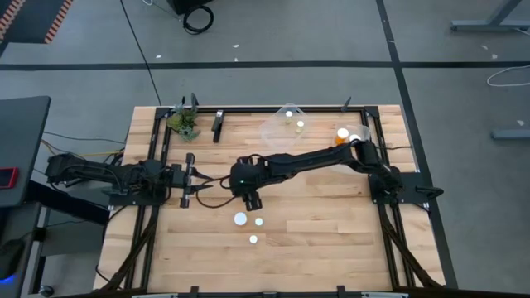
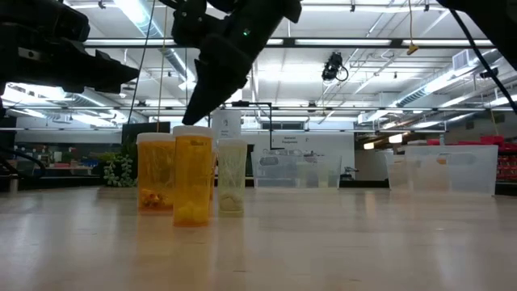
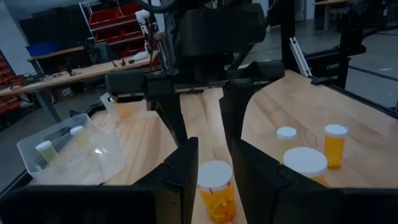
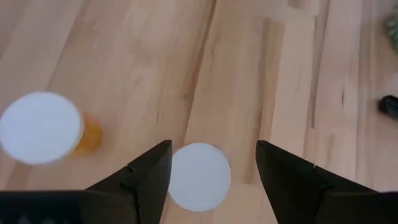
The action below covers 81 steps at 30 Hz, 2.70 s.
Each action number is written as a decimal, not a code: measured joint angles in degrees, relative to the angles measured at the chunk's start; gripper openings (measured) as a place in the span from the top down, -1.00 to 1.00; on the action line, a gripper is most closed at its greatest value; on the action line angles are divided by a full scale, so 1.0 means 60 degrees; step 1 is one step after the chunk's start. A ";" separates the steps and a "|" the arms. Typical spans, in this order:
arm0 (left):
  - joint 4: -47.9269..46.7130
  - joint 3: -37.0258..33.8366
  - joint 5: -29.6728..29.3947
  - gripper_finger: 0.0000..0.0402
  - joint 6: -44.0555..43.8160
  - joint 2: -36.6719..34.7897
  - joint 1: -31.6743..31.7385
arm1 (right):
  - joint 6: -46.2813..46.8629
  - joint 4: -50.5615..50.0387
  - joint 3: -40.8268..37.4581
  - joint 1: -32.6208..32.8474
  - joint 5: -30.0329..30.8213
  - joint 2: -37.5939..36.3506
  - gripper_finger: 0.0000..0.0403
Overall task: Pick and place medicine bottles into bin by pill shape (circle, oval)
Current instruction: Put the big orange pill bottle into the right transparent bin
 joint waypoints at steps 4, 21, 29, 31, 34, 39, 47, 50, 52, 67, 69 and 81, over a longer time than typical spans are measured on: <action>-0.0009 0.0000 0.0001 0.47 0.0000 0.0000 0.0000 | -0.0021 -0.0032 -0.0004 -0.0112 -0.0414 0.0027 -0.19; -0.0008 -0.0002 0.0000 0.47 0.0000 -0.0004 -0.0002 | -0.0721 0.0295 -0.0546 -0.0201 -0.0867 0.0047 -0.49; -0.0008 0.0001 0.0003 0.47 0.0000 -0.0004 -0.0002 | -0.0628 0.0285 -0.0546 -0.0226 -0.1079 0.0047 -0.53; -0.0008 -0.0002 0.0003 0.47 0.0000 -0.0004 -0.0002 | -0.0625 0.0435 -0.0631 -0.0223 -0.1129 0.0047 -0.53; -0.0008 -0.0002 0.0002 0.47 0.0000 -0.0004 -0.0001 | -0.0625 0.0692 -0.0933 -0.0219 -0.1125 0.0047 -0.53; -0.0005 0.0001 0.0001 0.47 0.0000 -0.0004 0.0001 | -0.0690 0.1125 -0.1466 -0.0281 -0.0872 0.0043 -0.53; -0.0007 0.0002 0.0002 0.47 0.0000 -0.0004 0.0001 | -0.0628 0.1342 -0.1534 -0.0277 -0.0801 0.0043 -0.50; -0.0008 0.0002 0.0002 0.47 0.0000 -0.0004 0.0002 | -0.0611 0.1364 -0.1534 -0.0284 -0.0797 0.0043 -0.42; -0.0004 0.0002 0.0000 0.47 0.0000 -0.0004 -0.0002 | -0.0538 0.1347 -0.1534 -0.0285 -0.0801 0.0043 -0.35; 0.0007 0.0001 -0.0001 0.47 0.0000 0.0001 -0.0002 | -0.0167 0.0572 -0.1526 -0.0335 0.0509 -0.0516 -0.18; -0.0005 0.0002 0.0002 0.47 0.0000 0.0002 -0.0002 | -0.0041 0.0338 -0.1526 -0.0343 0.0656 -0.0715 -0.17; -0.0008 0.0000 0.0000 0.47 0.0000 0.0000 0.0001 | 0.1089 -0.1700 -0.1526 -0.0372 0.1832 -0.2145 -0.16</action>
